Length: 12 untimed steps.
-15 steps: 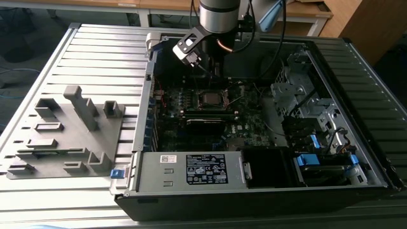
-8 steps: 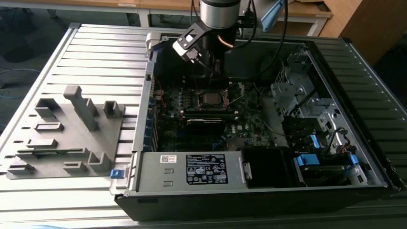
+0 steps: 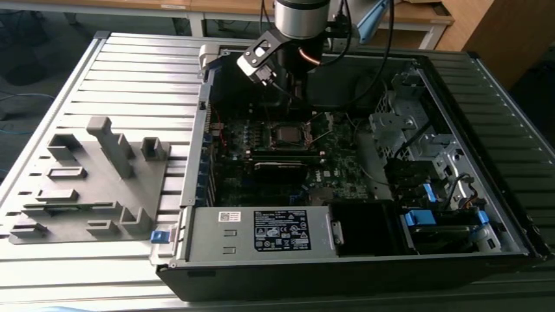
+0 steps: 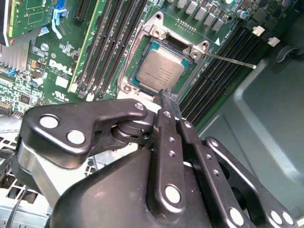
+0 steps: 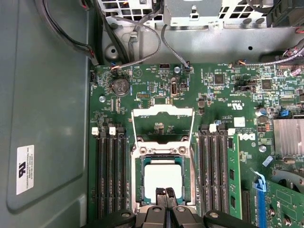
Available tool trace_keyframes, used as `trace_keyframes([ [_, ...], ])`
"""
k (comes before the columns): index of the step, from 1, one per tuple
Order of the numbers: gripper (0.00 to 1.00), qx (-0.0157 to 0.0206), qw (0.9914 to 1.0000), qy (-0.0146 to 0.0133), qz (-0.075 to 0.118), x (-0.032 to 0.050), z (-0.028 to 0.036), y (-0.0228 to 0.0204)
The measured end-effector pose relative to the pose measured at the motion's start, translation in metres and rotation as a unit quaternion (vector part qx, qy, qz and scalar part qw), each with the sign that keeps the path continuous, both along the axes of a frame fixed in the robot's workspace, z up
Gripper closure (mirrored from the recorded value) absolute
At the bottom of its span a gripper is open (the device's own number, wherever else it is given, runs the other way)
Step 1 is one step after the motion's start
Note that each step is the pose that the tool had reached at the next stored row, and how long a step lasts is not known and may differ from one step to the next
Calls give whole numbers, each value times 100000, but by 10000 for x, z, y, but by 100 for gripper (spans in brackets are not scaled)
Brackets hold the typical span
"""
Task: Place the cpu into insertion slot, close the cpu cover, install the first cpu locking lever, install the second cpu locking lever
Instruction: 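Close the cpu cover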
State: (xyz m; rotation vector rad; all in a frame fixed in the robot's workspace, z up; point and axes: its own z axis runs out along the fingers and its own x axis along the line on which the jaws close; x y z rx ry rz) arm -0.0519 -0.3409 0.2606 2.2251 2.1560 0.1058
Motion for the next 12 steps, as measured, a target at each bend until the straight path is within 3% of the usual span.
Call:
trace_keyframes([
  [12,89,16,100000,-11,1,1,44,0],
])
